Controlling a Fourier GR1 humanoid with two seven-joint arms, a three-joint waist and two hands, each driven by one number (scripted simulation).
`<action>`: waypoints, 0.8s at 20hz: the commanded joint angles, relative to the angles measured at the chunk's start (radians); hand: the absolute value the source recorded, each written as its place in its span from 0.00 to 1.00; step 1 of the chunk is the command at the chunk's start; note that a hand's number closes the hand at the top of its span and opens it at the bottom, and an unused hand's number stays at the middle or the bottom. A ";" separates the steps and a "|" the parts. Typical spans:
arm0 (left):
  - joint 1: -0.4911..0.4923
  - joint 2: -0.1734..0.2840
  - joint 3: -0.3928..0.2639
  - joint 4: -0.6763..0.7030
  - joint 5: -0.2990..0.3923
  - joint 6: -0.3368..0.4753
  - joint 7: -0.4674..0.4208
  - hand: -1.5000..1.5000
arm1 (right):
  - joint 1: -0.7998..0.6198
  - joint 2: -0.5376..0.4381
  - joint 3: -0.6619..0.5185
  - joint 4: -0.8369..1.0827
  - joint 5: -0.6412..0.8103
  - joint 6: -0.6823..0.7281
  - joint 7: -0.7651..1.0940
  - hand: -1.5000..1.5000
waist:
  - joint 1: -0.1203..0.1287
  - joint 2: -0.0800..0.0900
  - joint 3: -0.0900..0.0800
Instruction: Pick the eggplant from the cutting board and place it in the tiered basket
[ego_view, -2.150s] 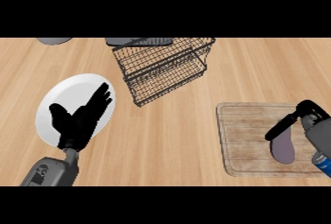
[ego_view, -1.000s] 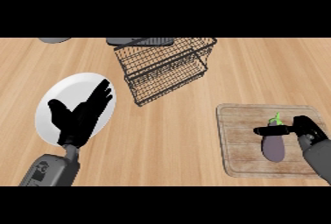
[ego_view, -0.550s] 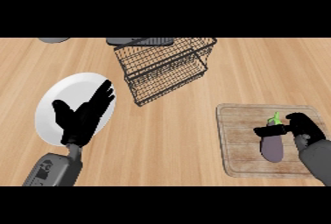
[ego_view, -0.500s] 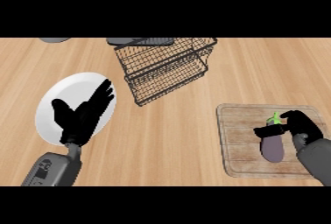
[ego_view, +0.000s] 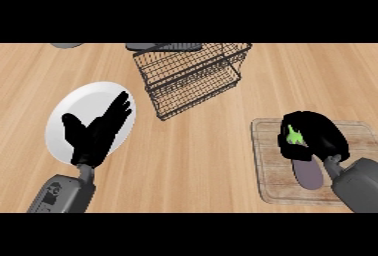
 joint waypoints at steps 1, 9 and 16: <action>0.030 0.032 0.022 -0.048 0.002 -0.006 0.010 0.50 | 0.065 -0.073 -0.099 -0.115 -0.071 -0.041 -0.199 1.00 | -0.022 -0.005 0.001; 0.067 0.022 0.022 -0.054 -0.010 -0.012 0.002 0.50 | 0.061 -0.186 -0.392 -0.419 -0.275 0.004 -0.144 1.00 | -0.029 -0.006 0.000; -0.010 0.004 0.039 -0.051 -0.014 -0.012 0.063 0.50 | -0.031 -0.240 -0.597 -0.557 -0.396 0.110 -0.023 1.00 | -0.017 -0.002 0.000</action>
